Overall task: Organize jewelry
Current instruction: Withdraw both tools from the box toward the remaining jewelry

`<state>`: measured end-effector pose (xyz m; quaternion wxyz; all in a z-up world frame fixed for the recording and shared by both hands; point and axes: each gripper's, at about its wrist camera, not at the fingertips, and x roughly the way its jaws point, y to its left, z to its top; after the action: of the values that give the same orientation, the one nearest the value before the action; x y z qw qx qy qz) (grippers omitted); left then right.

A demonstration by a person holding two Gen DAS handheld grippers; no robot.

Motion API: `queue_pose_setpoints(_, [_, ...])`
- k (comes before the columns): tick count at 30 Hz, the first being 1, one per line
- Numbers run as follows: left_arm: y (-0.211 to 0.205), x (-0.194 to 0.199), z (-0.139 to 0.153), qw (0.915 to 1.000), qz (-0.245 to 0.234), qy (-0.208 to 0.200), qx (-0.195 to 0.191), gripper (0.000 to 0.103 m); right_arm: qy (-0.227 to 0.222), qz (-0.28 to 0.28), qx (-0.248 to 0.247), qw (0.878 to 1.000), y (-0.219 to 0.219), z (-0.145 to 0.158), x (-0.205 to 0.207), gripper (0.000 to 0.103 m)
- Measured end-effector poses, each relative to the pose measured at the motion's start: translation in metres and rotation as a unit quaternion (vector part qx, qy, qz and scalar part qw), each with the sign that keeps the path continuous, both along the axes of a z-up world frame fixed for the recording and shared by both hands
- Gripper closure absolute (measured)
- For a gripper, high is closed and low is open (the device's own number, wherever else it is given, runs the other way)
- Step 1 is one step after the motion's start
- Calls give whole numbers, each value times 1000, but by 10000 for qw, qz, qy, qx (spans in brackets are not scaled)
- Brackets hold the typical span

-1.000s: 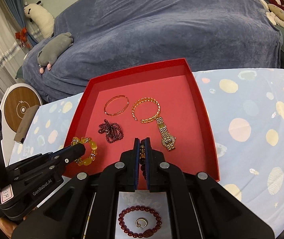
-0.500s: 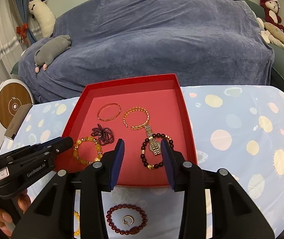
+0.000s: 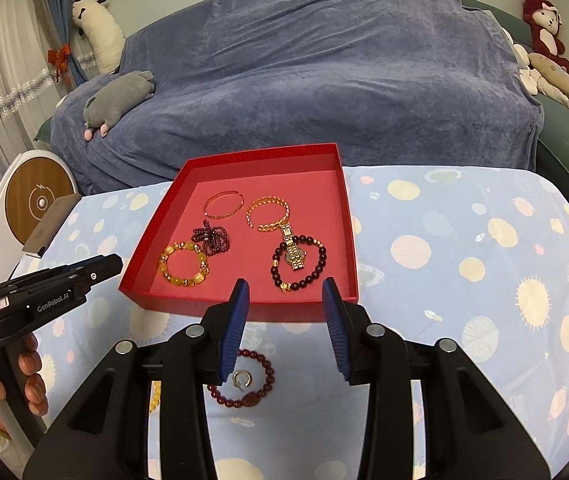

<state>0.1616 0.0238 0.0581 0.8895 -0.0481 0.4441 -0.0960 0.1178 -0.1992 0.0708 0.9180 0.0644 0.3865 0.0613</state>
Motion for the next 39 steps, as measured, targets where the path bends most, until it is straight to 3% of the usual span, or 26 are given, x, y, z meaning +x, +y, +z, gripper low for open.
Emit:
queue_pose_setpoints(5, [1, -20, -5, 9996, -20, -59, 277, 80, 80, 46, -65, 9999, -2, -7, -21, 67])
queue_pose_setpoints(16, [-1, -53, -14, 9990, -49, -86, 432, 80, 204, 44, 15, 9998, -5, -21, -38, 67])
queue_pose_setpoints(39, [22, -99, -73, 9971, -17, 571, 504, 80, 609, 154, 204, 9978, 12, -54, -69, 67])
